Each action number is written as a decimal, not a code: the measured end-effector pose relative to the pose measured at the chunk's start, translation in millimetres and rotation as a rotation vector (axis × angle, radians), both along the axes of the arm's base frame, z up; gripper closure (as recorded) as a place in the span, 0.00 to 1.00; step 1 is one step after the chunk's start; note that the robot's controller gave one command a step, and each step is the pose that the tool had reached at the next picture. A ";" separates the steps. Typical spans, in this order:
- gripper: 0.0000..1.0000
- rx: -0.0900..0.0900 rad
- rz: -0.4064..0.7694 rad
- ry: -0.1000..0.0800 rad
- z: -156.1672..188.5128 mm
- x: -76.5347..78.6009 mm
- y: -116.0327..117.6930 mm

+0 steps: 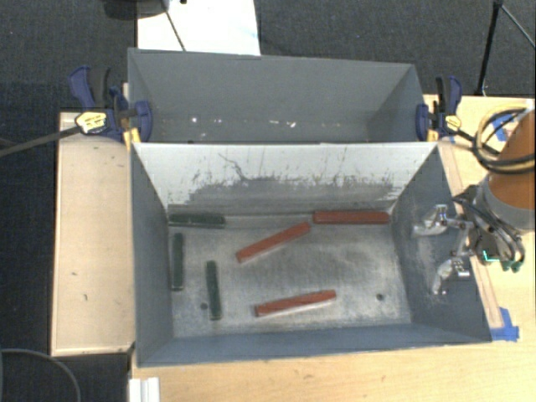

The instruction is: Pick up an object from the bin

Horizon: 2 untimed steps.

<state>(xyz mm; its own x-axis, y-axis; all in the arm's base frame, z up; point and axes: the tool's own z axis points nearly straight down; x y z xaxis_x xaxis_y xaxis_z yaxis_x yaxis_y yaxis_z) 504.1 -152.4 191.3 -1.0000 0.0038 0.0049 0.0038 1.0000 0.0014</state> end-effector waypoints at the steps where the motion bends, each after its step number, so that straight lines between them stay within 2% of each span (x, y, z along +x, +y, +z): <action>1: 0.00 -0.002 0.006 -0.008 4.4 1.8 0.5; 2: 0.00 -0.002 0.193 -0.009 -41.8 7.6 58.1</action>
Offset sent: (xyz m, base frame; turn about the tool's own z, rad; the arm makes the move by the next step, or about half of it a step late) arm 0.0163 0.1561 -0.1213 -0.5202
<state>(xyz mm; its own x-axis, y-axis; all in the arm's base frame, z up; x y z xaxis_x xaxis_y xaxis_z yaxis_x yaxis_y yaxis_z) 511.7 -94.3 149.5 -0.9821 -0.1883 -0.0036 -0.1883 0.9821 -0.0010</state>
